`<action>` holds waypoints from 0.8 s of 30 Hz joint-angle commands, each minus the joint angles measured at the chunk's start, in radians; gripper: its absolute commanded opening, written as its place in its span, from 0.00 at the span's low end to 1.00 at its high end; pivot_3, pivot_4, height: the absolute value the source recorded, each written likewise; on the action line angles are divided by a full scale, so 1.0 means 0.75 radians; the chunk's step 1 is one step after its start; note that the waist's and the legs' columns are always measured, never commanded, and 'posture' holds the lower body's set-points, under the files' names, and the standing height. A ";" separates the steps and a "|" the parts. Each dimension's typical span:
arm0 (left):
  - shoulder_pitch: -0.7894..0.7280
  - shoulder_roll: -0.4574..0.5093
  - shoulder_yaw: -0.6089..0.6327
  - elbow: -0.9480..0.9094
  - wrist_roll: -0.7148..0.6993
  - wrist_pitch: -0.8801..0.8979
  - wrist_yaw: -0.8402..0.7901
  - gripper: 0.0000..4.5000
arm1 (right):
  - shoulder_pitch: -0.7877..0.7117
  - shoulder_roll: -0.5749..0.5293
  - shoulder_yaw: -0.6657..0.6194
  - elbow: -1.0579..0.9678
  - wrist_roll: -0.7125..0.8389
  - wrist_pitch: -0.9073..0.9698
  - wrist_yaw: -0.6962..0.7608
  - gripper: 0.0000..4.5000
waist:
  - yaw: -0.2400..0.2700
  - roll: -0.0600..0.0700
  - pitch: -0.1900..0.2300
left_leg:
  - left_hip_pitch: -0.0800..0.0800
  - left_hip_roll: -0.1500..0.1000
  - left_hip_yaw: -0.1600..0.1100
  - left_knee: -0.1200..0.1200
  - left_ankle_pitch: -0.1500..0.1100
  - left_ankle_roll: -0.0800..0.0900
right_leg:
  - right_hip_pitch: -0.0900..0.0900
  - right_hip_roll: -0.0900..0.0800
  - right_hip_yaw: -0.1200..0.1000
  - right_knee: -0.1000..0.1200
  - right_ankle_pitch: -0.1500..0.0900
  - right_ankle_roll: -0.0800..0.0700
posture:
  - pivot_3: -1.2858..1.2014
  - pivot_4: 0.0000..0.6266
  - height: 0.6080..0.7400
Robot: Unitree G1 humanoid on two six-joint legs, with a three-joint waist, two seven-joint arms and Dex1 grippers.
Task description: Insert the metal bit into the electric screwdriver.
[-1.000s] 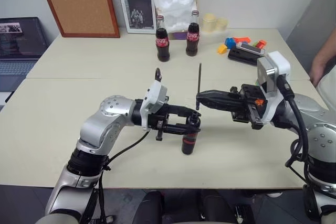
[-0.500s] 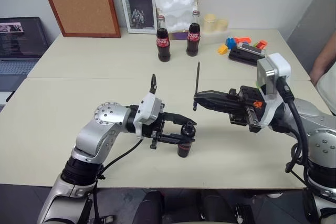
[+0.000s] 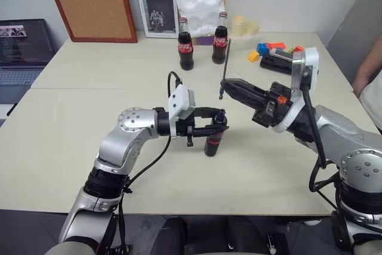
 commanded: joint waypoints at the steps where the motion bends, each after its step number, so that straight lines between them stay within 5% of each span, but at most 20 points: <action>1: -0.014 -0.026 0.006 -0.051 0.012 0.002 0.076 0.37 | -0.011 0.001 -0.015 -0.072 -0.011 -0.043 -0.056 0.01 | 0.000 0.000 0.000 | 0.000 0.000 0.000 0.000 0.000 0.000 | 0.000 0.000 0.000 0.000 0.000 0.000 | 0.52 0.24 1.00; 24: 0.129 0.010 -0.036 -0.068 0.135 0.015 0.293 0.37 | 0.073 0.164 0.152 -0.204 -0.486 -0.045 -0.359 0.01 | -0.001 0.000 0.000 | 0.003 0.000 -0.001 0.000 0.000 0.000 | 0.003 0.000 0.000 0.001 0.000 0.000 | 0.52 0.24 1.00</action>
